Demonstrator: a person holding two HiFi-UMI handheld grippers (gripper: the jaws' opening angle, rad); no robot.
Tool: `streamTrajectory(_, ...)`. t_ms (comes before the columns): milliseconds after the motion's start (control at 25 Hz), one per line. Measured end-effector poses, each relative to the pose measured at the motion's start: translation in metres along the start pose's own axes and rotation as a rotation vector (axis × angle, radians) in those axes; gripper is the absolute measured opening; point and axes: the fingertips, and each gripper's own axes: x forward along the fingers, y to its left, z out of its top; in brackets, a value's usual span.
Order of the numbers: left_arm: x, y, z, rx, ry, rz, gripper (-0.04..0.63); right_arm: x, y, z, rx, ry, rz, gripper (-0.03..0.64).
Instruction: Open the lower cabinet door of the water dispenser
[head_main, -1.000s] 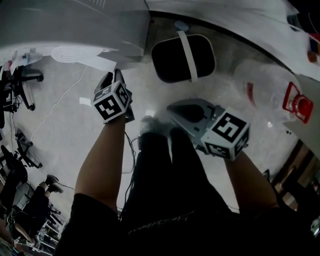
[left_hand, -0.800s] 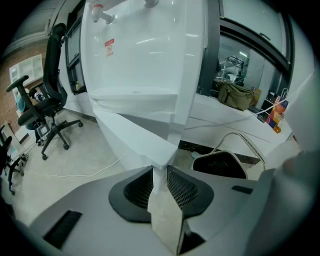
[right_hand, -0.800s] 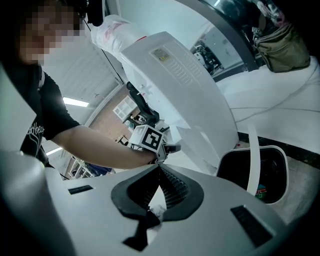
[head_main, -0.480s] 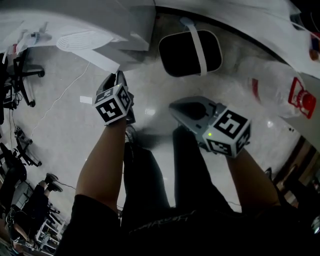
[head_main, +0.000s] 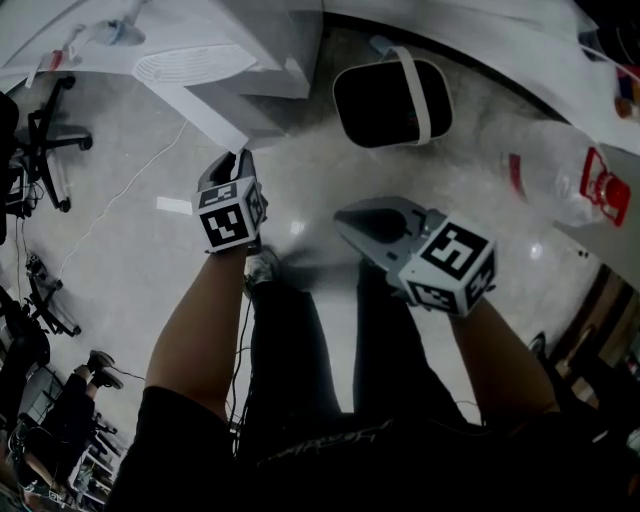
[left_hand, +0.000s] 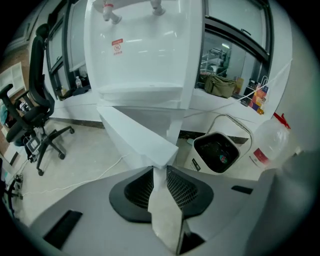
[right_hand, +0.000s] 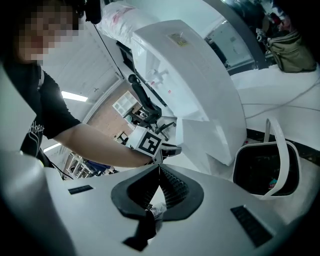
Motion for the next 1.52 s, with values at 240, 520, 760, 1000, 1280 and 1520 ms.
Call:
streamTrajectory(240,-0.007,0.014,-0.013,0.062,0.017,-0.026,0.081,0.01,0.01,0.0,0.009,-0.001,-0.031,0.014)
streamTrajectory(520,-0.014,0.03,-0.024,0.147,0.024,-0.05,0.081,0.033,0.028,0.008,0.004,-0.011,-0.052,0.014)
streamTrajectory(760,-0.022,0.046,-0.033,0.191,0.033,-0.088,0.081,0.06,0.048,0.009,-0.005,-0.003,-0.063,0.014)
streamTrajectory(1000,-0.026,0.061,-0.042,0.255,0.032,-0.133,0.081,0.088,0.063,0.01,-0.003,-0.003,-0.063,0.014)
streamTrajectory(1280,-0.034,0.085,-0.054,0.351,0.038,-0.175,0.083,0.122,0.079,0.01,-0.007,-0.012,-0.076,0.014)
streamTrajectory(1520,-0.039,0.105,-0.059,0.399,0.032,-0.211,0.083,0.149,0.092,0.02,0.002,-0.028,-0.089,0.014)
